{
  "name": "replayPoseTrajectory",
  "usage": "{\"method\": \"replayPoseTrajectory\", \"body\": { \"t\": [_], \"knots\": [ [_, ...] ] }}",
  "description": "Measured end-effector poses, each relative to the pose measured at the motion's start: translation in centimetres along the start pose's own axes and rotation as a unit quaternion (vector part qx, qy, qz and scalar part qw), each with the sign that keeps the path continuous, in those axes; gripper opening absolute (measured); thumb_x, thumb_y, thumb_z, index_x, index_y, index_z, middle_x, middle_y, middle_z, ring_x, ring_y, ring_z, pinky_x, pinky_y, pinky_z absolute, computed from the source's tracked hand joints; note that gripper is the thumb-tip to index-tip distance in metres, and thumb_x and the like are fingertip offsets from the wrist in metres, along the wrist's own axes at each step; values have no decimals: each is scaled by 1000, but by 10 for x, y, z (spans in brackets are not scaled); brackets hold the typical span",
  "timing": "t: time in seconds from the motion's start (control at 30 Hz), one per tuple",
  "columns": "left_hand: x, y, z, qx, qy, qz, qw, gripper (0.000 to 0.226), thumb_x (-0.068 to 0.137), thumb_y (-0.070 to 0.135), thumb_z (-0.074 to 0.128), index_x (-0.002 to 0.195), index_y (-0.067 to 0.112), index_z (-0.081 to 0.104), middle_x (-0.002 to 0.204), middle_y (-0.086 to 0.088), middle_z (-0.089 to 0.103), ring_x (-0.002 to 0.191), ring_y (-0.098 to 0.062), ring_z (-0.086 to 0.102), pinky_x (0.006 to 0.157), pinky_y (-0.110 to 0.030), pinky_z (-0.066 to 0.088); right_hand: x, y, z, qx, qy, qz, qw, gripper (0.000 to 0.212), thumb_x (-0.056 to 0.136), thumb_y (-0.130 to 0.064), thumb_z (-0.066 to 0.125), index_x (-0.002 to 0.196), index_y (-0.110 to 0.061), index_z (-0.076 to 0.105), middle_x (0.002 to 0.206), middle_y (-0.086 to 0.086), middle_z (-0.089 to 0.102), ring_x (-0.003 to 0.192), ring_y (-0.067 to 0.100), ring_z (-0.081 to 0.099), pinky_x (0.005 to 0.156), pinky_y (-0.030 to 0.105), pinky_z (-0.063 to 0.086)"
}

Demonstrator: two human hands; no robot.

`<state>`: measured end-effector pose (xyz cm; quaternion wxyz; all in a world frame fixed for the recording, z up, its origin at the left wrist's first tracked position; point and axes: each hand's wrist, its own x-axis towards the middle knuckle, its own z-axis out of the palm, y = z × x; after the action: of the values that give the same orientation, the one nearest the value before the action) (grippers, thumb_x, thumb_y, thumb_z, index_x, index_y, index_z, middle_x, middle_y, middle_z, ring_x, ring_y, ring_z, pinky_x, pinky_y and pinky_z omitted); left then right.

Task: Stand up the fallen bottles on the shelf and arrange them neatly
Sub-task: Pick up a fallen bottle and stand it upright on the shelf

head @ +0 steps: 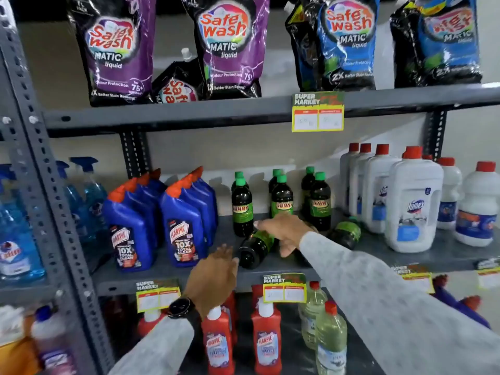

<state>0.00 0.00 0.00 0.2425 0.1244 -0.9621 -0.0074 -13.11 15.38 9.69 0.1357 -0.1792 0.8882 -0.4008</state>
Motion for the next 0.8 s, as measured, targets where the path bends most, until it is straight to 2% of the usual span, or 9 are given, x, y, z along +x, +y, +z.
{"method": "replayPoseTrajectory", "body": {
  "t": [0.07,0.13,0.23,0.3,0.33,0.47,0.67,0.73,0.8],
  "knots": [
    [-3,0,6,-21,-4,-2,1000,64,101,47,16,136,12,56,140,-11,62,121,-29,64,91,-41,54,10,-4,9,34,-11,48,998,75,91,-59,71,144,-10,51,145,21,58,101,47,73,57,42,62],
    [-7,-3,19,-18,6,10,1000,69,100,50,12,132,12,59,137,-11,64,124,-28,62,99,-40,51,19,-7,15,79,-24,85,993,83,90,-61,72,152,-12,45,154,18,50,113,49,68,51,43,59],
    [-8,-9,32,-5,11,15,1000,72,103,50,11,144,11,54,150,-12,56,142,-24,48,120,-39,34,24,-10,25,125,-39,114,985,69,90,-55,77,138,-13,51,135,17,56,107,43,67,57,45,60],
    [-10,-10,34,-13,27,10,1000,68,104,49,14,145,12,54,151,-11,56,143,-23,47,122,-39,30,31,-6,31,127,-48,118,984,60,87,-48,83,125,-9,57,110,13,60,91,38,67,55,43,62],
    [-10,-10,36,-11,37,12,999,67,105,49,15,143,12,56,149,-10,57,142,-23,49,121,-39,31,35,-3,33,138,-49,120,982,60,86,-45,85,126,-8,61,106,13,61,89,36,68,52,41,62],
    [-12,-9,38,-22,53,16,998,60,106,45,22,137,11,61,143,-11,63,136,-23,55,118,-40,37,40,3,34,161,-35,113,980,61,80,-37,90,128,-10,63,117,16,66,99,38,71,47,40,62],
    [-10,-12,40,-26,54,-3,998,63,106,46,21,139,11,62,144,-9,62,136,-20,56,117,-40,41,21,-19,-1,195,53,-20,979,38,79,-35,91,92,-17,59,102,11,70,87,30,75,64,46,67],
    [-8,-14,41,-27,59,-4,998,64,107,47,20,138,11,62,144,-8,62,136,-20,56,117,-39,41,14,-24,-10,199,112,-68,971,44,76,-44,91,92,-17,60,100,5,71,88,24,73,69,46,67],
    [-12,-14,41,-27,60,-10,998,63,106,46,21,137,11,63,143,-8,63,135,-20,57,116,-39,41,8,-19,-5,155,178,-117,965,61,70,-56,88,101,-14,58,107,0,71,96,21,71,80,43,64]
  ]
}}
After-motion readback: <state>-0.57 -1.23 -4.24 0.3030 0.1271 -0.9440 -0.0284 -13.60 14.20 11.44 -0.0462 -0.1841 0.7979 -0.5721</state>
